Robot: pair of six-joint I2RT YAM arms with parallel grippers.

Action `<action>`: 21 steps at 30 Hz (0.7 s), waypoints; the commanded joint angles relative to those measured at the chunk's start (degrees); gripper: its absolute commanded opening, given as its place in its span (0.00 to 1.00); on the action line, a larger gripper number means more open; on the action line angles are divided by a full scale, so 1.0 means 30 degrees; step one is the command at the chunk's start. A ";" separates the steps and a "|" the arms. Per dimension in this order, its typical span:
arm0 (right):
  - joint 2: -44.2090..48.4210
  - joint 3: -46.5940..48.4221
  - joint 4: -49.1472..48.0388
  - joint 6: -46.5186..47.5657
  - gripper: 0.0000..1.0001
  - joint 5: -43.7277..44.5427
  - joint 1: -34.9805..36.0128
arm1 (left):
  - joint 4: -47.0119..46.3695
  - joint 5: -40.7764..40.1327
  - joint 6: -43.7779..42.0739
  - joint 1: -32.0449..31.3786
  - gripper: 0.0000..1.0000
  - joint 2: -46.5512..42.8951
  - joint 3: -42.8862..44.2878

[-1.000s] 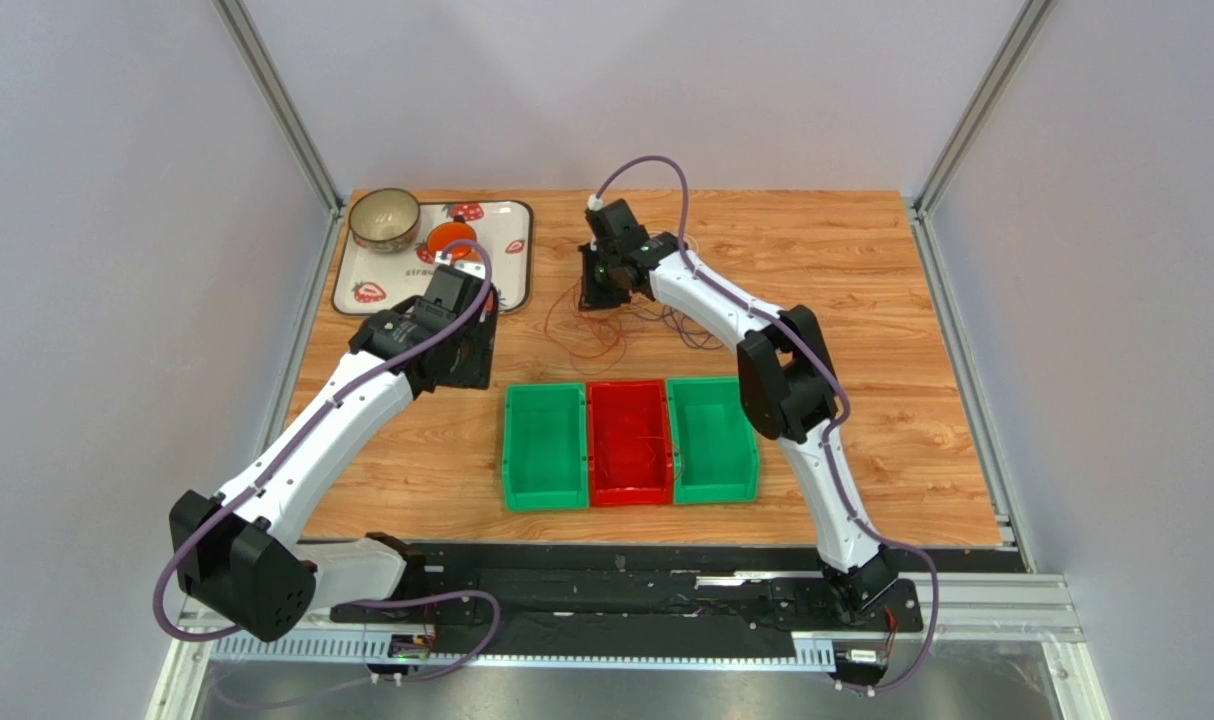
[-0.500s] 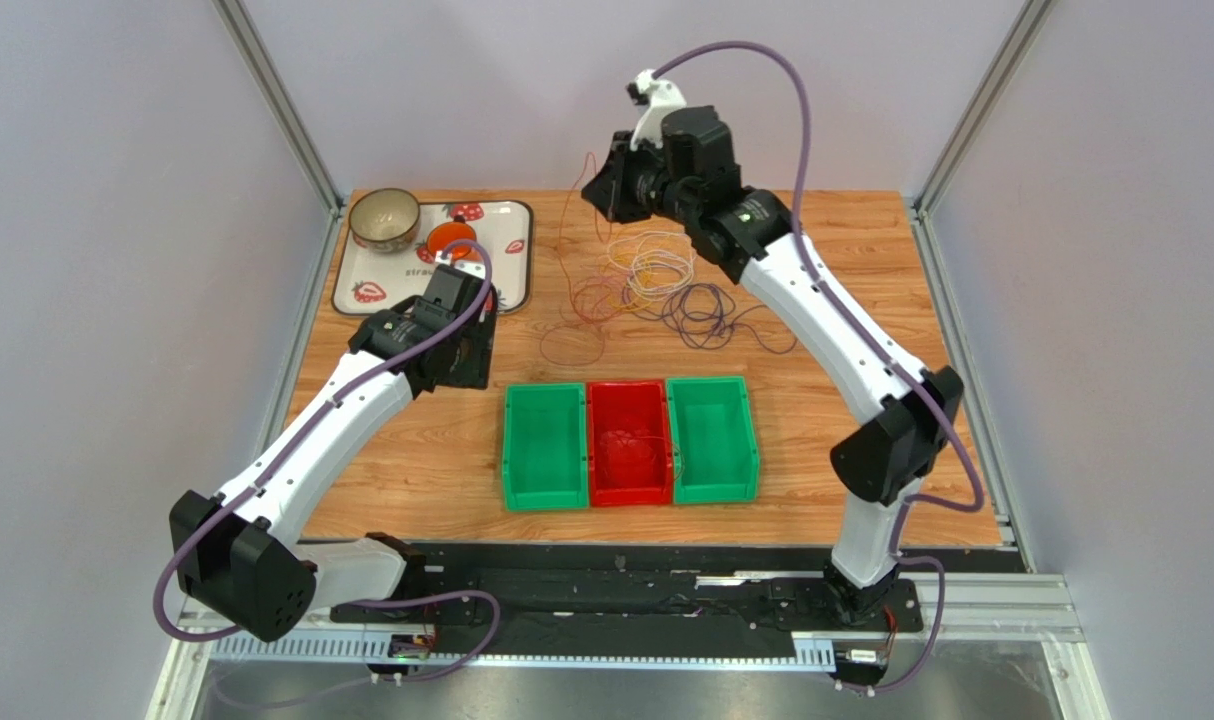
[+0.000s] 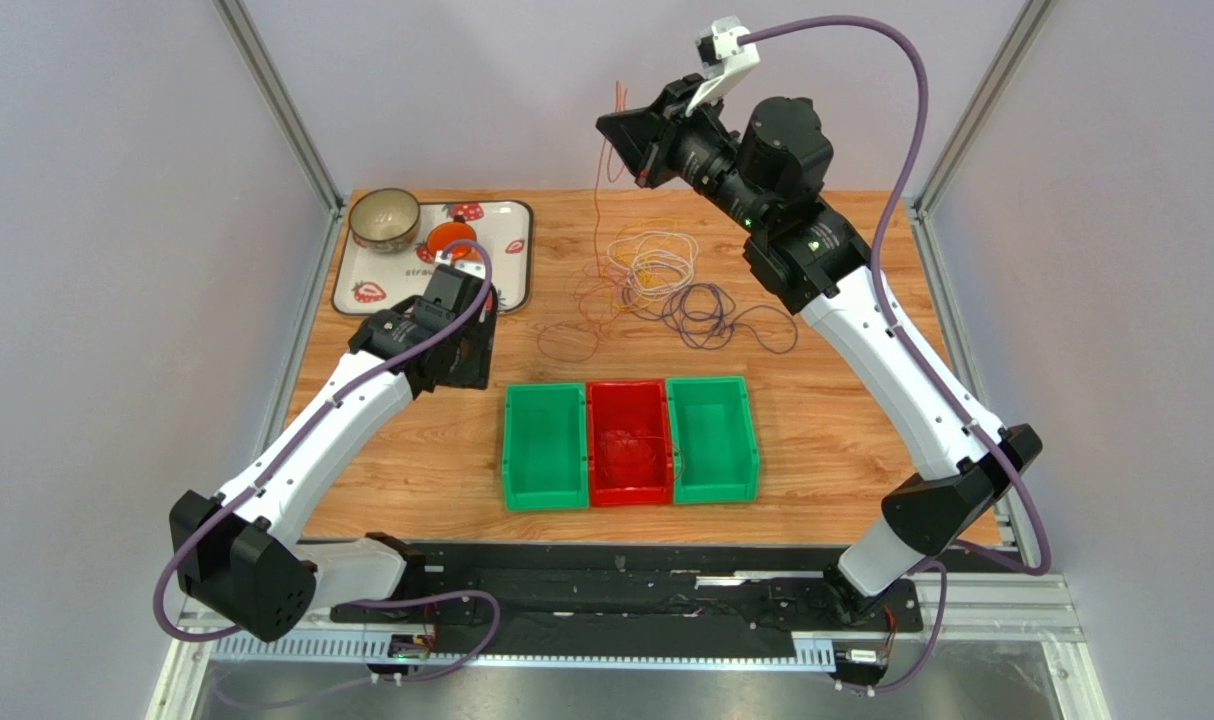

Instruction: Untangle the cables

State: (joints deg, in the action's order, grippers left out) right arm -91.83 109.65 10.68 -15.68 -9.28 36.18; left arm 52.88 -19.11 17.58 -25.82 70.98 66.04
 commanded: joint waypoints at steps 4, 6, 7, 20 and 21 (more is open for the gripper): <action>0.0875 0.1828 -0.2971 0.0773 0.00 -0.0481 0.0272 | -0.0460 0.0452 -0.0295 0.0083 0.57 -0.0369 0.0222; 0.0758 0.2616 -0.3119 0.1037 0.00 -0.0452 0.0331 | -0.0547 0.0890 -0.0208 0.0083 0.57 -0.0456 0.0310; 0.0670 0.2940 -0.3265 0.1125 0.00 -0.0510 0.0360 | -0.0548 0.1067 -0.0062 0.0083 0.57 -0.0544 0.0514; 0.1576 0.3268 -0.3384 0.2386 0.00 -0.0218 0.0419 | -0.6544 0.7623 0.2310 -0.0385 0.59 -0.2594 0.0694; 0.1722 0.3034 -0.3383 0.2299 0.00 -0.0218 0.0419 | -0.7510 0.7892 0.2603 -0.0792 0.59 -0.2770 0.0401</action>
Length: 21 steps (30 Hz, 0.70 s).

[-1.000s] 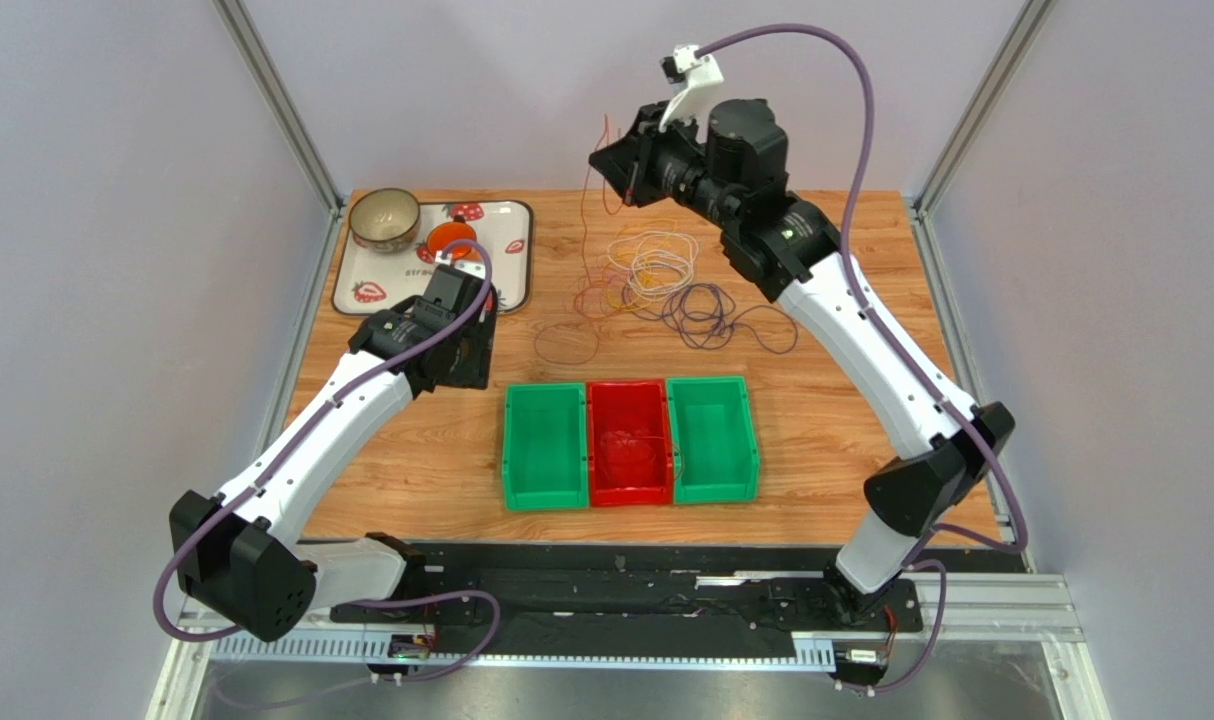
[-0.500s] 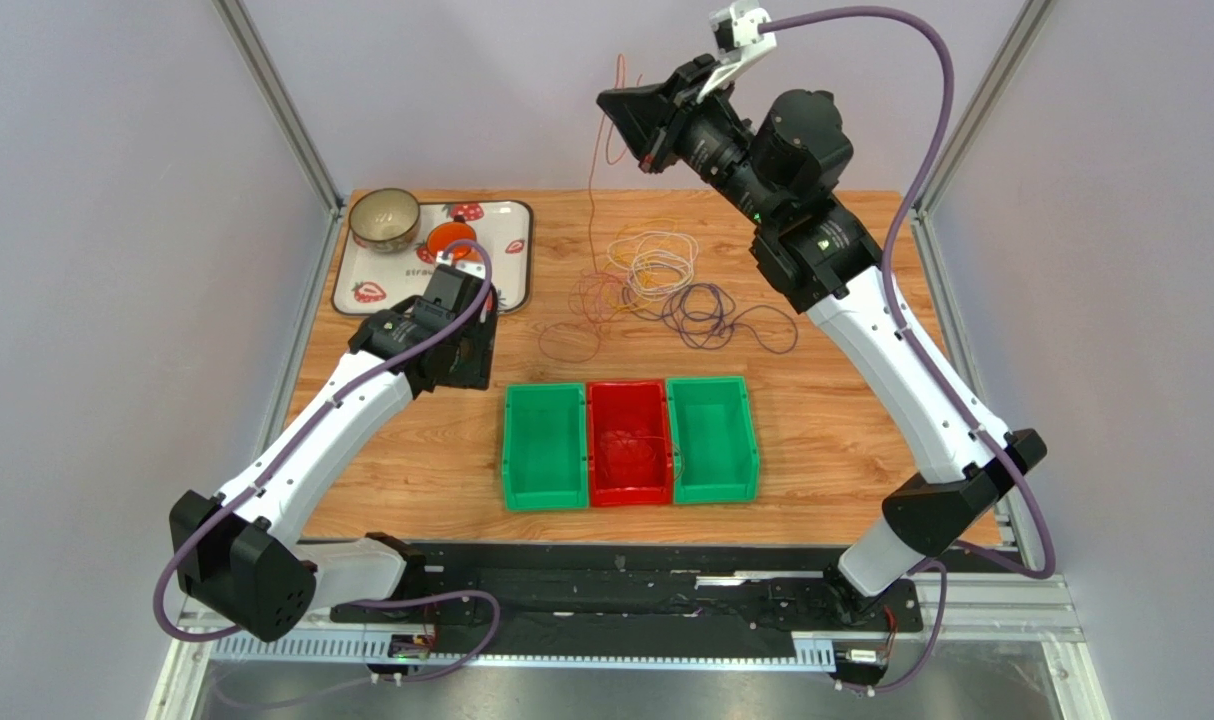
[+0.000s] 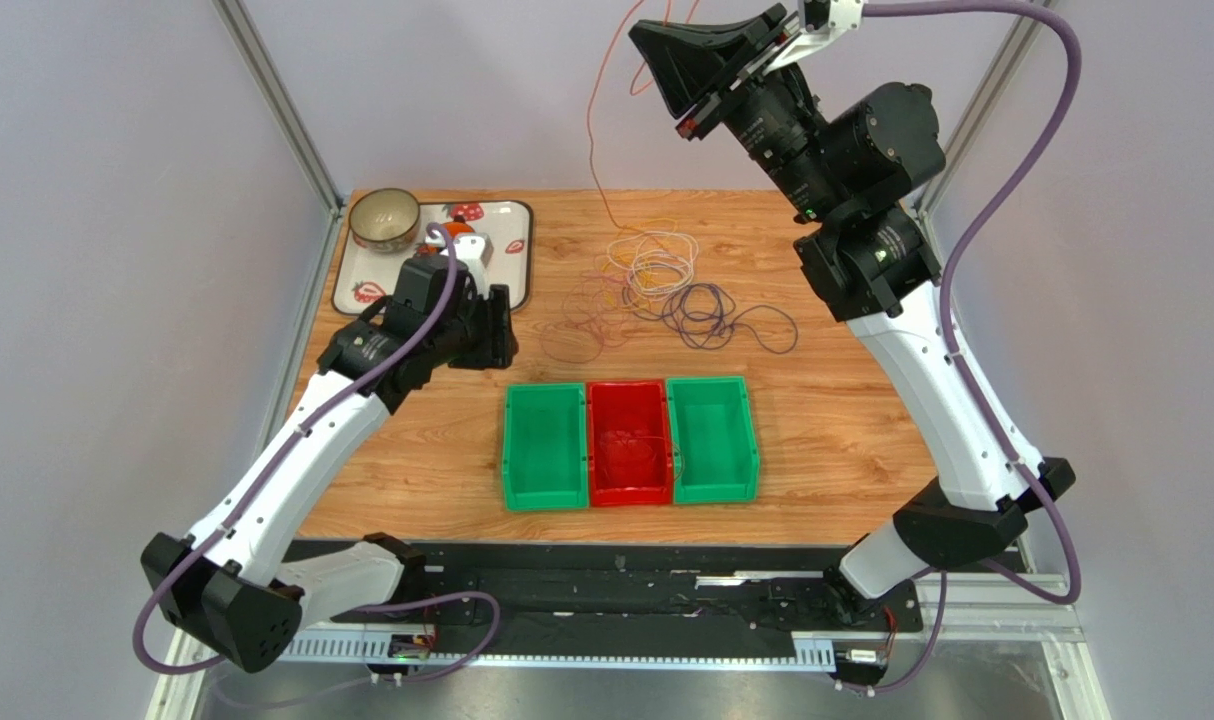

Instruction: Untangle the cables

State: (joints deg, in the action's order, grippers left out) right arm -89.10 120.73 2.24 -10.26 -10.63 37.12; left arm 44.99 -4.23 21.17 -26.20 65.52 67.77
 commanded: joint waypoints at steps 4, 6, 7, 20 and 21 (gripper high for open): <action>0.1486 -0.1511 -0.0571 0.0491 0.00 0.0467 0.0106 | -0.9828 0.3636 0.1644 -0.1550 0.61 -0.0571 -0.1407; 0.1896 -0.1716 -0.0367 0.0375 0.00 0.0527 0.0106 | -1.0803 0.4629 0.1762 -0.1668 0.61 0.0246 -0.1495; 0.2071 -0.1862 -0.0366 0.0287 0.00 0.0440 0.0106 | -1.1591 0.4922 0.1820 -0.1727 0.61 0.0483 -0.1437; 0.4153 -0.4060 -0.0483 -0.0737 0.00 -0.0176 0.0135 | -1.1278 0.5160 0.2055 -0.2665 0.60 0.1454 -0.0938; 0.4182 -0.4148 -0.0541 -0.0798 0.00 -0.0205 0.0135 | -1.1161 0.5102 0.2055 -0.2694 0.60 0.1336 -0.1055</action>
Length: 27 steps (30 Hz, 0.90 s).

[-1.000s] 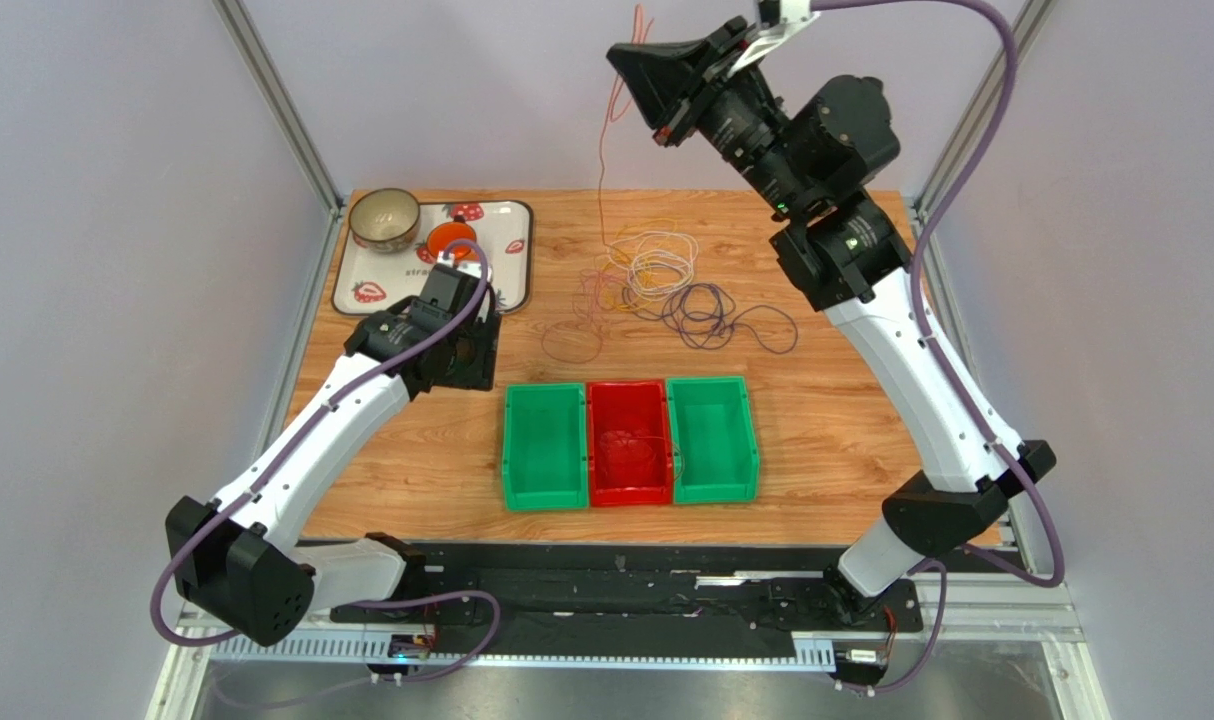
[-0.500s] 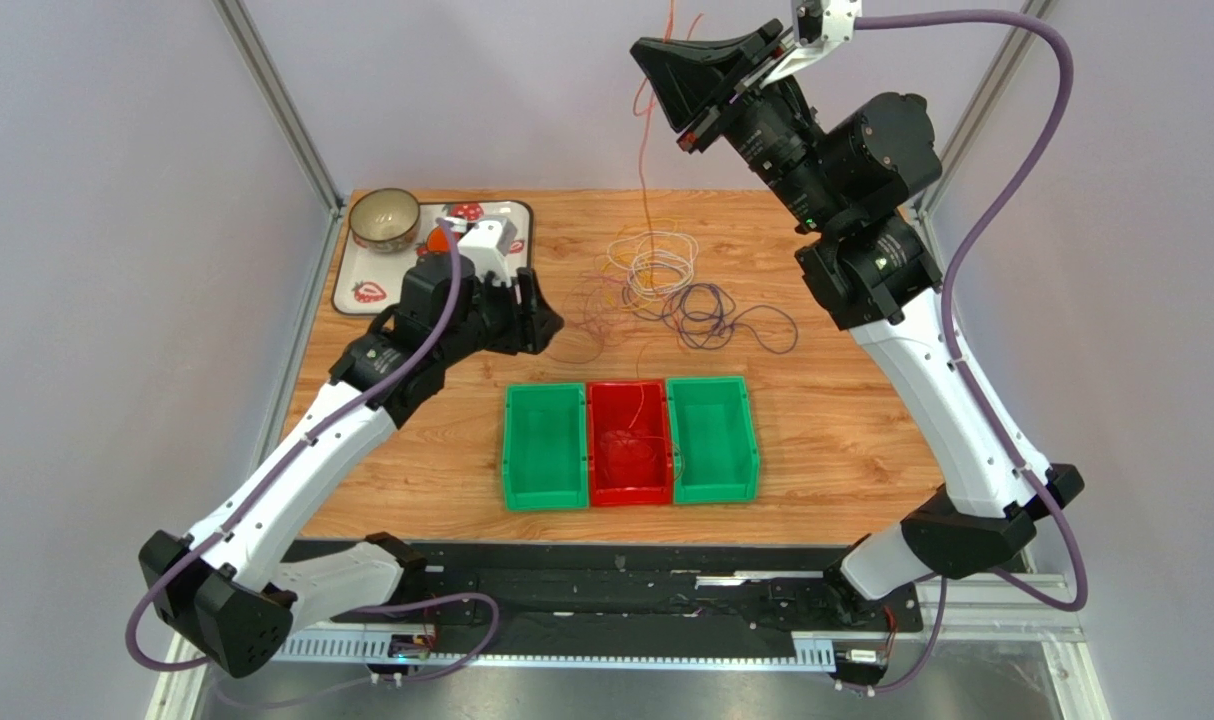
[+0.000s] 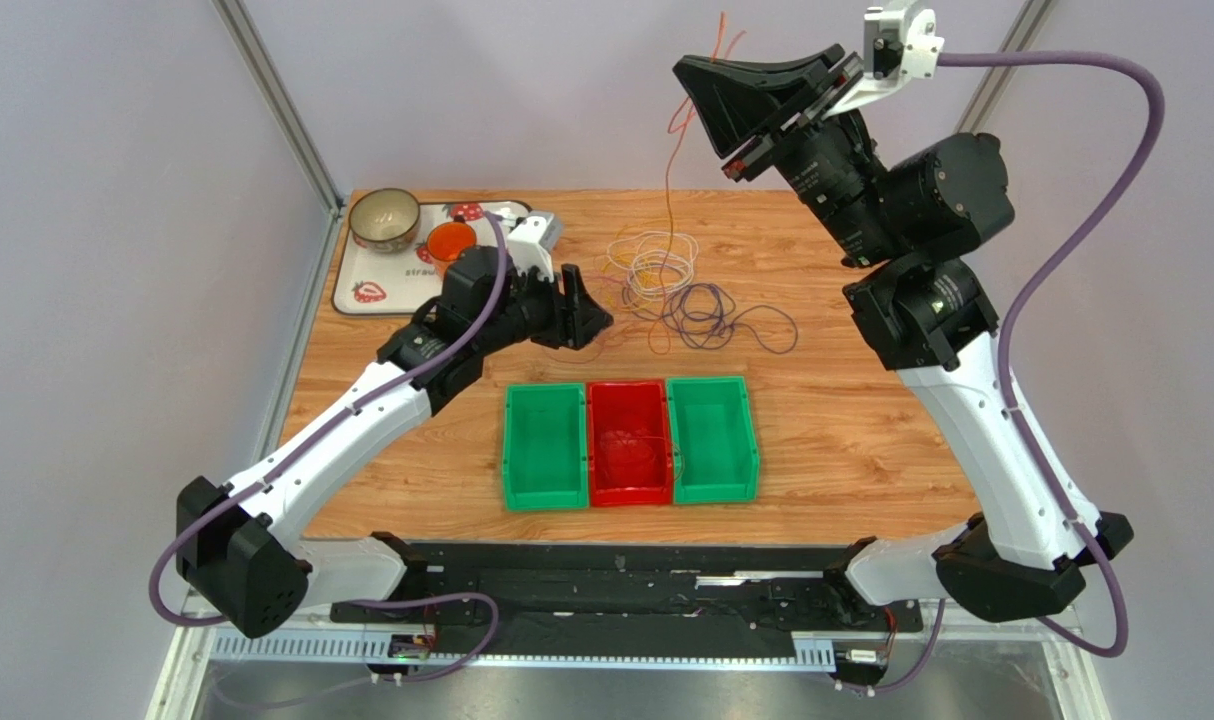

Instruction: Untangle the cables

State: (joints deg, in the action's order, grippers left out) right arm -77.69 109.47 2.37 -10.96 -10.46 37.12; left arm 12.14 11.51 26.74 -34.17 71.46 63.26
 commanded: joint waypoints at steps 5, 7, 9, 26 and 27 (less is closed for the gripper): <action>0.0233 -0.0602 -0.0527 -0.1238 0.00 -0.0702 0.0135 | 0.0289 -0.0203 0.0285 -0.0035 0.60 -0.1552 -0.0082; 0.0204 -0.0601 -0.0527 -0.1560 0.00 -0.0966 0.0135 | 0.0492 -0.0377 0.0315 -0.0035 0.60 -0.1876 -0.0258; 0.0145 -0.0689 -0.0527 -0.1737 0.00 -0.1113 0.0164 | 0.0756 -0.0524 0.0315 -0.0035 0.60 -0.2315 -0.0346; 0.1607 -0.5022 -0.1317 -0.4079 0.00 -0.1171 0.0340 | 0.3277 -0.1961 0.0139 -0.0035 0.59 -0.3665 -0.0610; 0.1697 -0.5286 -0.1289 -0.4458 0.00 -0.1259 0.0369 | 0.3277 -0.1932 0.0168 -0.0035 0.59 -0.3635 -0.0639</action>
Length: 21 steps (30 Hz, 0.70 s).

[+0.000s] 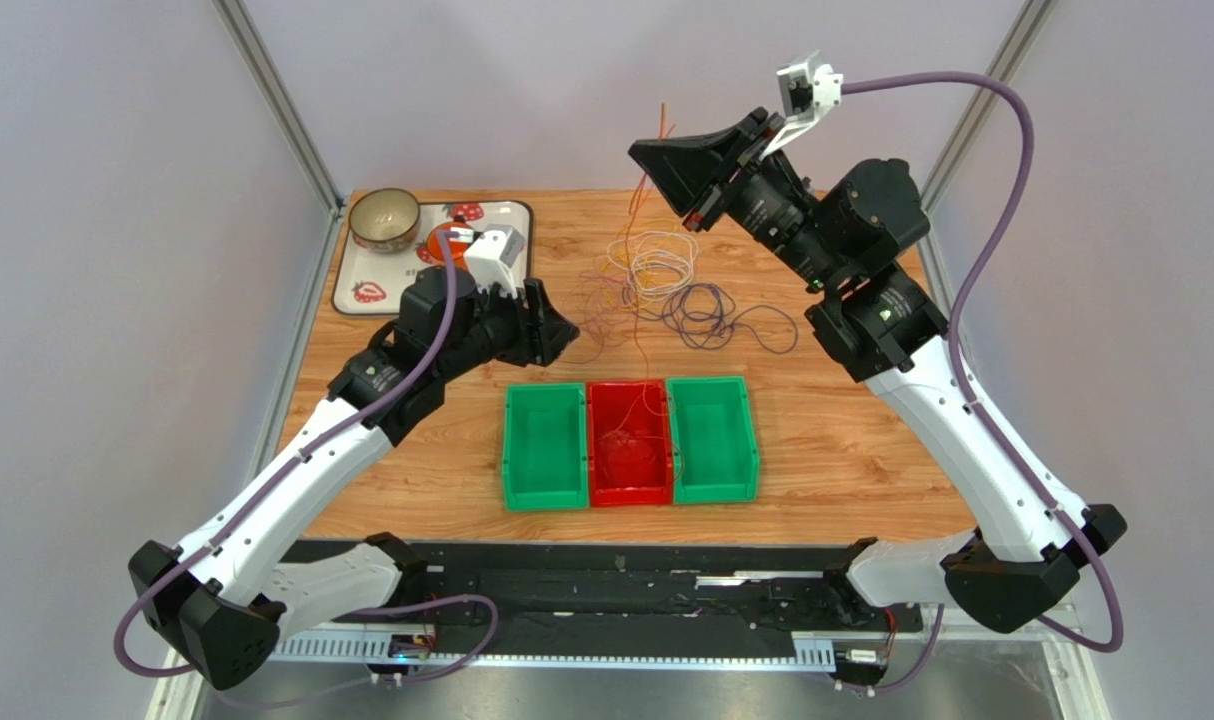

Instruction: Untangle the cables

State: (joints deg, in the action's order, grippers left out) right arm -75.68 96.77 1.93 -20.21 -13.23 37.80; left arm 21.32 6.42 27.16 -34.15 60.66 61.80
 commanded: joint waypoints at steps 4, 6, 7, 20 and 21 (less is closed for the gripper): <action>0.1583 -0.2693 -0.1376 -0.2462 0.00 -0.0861 0.0202 | 0.0158 -0.0380 -0.0058 -0.0042 0.59 0.0052 -0.0239; 0.1672 -0.3369 -0.1436 -0.2784 0.00 -0.1124 0.0319 | 0.0071 -0.0439 -0.0088 -0.0013 0.59 0.0169 -0.0327; 0.1672 -0.3515 -0.1378 -0.3105 0.00 -0.1184 0.0319 | 0.0042 -0.0497 -0.0117 -0.0042 0.59 0.0198 -0.0356; 0.2520 -0.6912 -0.0153 -0.3635 0.00 -0.1243 0.0817 | -0.0076 -0.0351 -0.0146 -0.0042 0.58 0.0258 -0.0737; 0.2666 -0.7437 -0.0002 -0.3548 0.00 -0.1214 0.0817 | -0.0076 -0.0380 -0.0175 -0.0042 0.58 0.0257 -0.0737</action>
State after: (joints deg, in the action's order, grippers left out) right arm -70.61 77.69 0.82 -30.22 -17.17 39.77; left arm 22.11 5.48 27.11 -34.15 62.67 59.61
